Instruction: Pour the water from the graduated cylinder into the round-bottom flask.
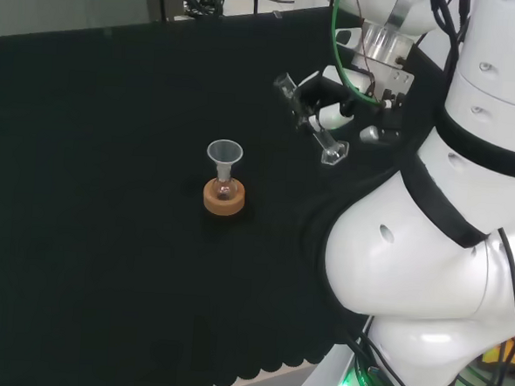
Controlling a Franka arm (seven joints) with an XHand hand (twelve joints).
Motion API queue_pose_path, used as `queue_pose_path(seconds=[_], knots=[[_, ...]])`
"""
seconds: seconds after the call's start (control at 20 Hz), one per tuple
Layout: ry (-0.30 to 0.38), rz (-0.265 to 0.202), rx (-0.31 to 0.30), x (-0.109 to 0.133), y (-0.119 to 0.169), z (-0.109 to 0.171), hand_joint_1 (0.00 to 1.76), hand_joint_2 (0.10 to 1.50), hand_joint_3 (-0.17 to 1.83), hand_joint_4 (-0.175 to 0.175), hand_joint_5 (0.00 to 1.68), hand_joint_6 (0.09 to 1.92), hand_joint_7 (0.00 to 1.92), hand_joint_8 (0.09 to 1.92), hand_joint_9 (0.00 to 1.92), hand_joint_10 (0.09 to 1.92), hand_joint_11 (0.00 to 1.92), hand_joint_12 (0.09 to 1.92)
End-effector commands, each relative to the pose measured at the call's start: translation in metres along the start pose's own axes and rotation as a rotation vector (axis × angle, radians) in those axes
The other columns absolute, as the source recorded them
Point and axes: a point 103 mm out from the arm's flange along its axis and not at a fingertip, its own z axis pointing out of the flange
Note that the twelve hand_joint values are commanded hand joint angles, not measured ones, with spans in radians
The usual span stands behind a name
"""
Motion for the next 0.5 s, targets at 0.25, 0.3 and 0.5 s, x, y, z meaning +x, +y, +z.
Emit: queue_pose_path(seconds=[0.25,0.3,0.5], knots=[[-0.154,0.044,0.218,0.0095,-0.0313,0.012,1.1,1.17,0.0,-0.099,0.89,1.14,1.12,0.5,1.39,0.09,1.25,0.8],[-0.164,0.047,0.236,0.0102,-0.0313,0.0123,1.1,1.17,0.0,-0.099,0.89,1.14,1.12,0.49,1.39,0.09,1.25,0.8],[-0.21,0.056,0.3,0.0155,-0.0299,0.014,1.1,1.16,0.0,-0.098,0.89,1.13,1.13,0.49,1.4,0.09,1.25,0.8]])
